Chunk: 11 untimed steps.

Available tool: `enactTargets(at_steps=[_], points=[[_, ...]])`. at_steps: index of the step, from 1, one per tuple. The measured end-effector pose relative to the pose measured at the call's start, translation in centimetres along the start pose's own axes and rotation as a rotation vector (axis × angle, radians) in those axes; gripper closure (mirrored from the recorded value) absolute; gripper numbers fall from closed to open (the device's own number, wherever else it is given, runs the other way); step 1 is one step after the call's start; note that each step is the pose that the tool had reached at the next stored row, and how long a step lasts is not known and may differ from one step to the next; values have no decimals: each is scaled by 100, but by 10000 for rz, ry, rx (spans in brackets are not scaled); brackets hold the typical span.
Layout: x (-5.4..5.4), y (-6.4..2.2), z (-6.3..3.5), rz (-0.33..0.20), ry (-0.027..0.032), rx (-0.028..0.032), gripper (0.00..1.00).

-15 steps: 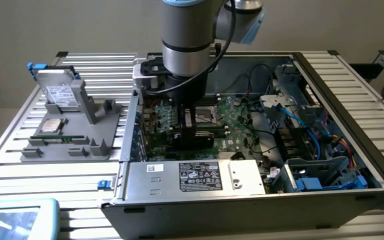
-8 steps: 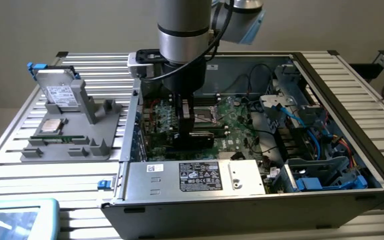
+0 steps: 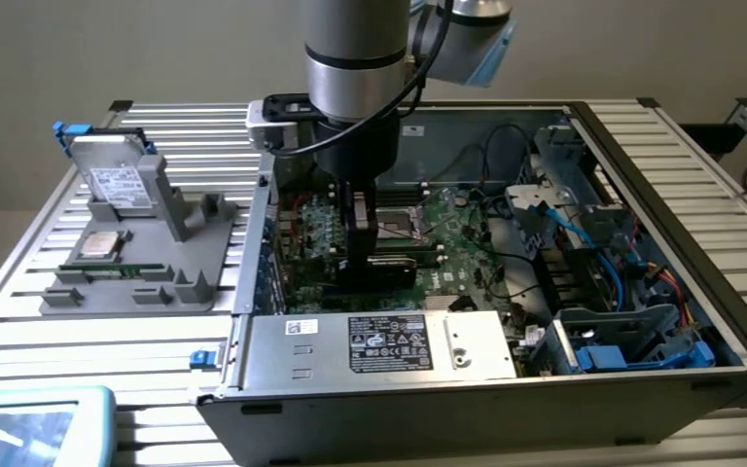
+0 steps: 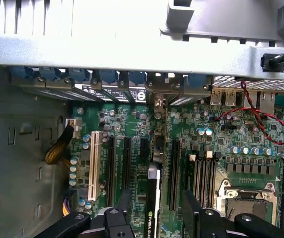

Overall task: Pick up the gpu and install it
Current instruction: 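Press down on the gpu until it lock into place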

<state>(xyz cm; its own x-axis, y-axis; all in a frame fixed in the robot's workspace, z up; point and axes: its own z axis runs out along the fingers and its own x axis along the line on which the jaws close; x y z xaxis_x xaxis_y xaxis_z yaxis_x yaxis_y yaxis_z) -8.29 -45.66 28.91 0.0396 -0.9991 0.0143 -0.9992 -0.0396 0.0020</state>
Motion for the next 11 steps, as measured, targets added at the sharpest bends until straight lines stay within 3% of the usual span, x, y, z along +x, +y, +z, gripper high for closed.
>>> enactTargets(at_steps=[5,7,11], points=[[0,0,0,0,0,0,49],[0,0,0,0,0,0,62],[0,0,0,0,0,0,74]])
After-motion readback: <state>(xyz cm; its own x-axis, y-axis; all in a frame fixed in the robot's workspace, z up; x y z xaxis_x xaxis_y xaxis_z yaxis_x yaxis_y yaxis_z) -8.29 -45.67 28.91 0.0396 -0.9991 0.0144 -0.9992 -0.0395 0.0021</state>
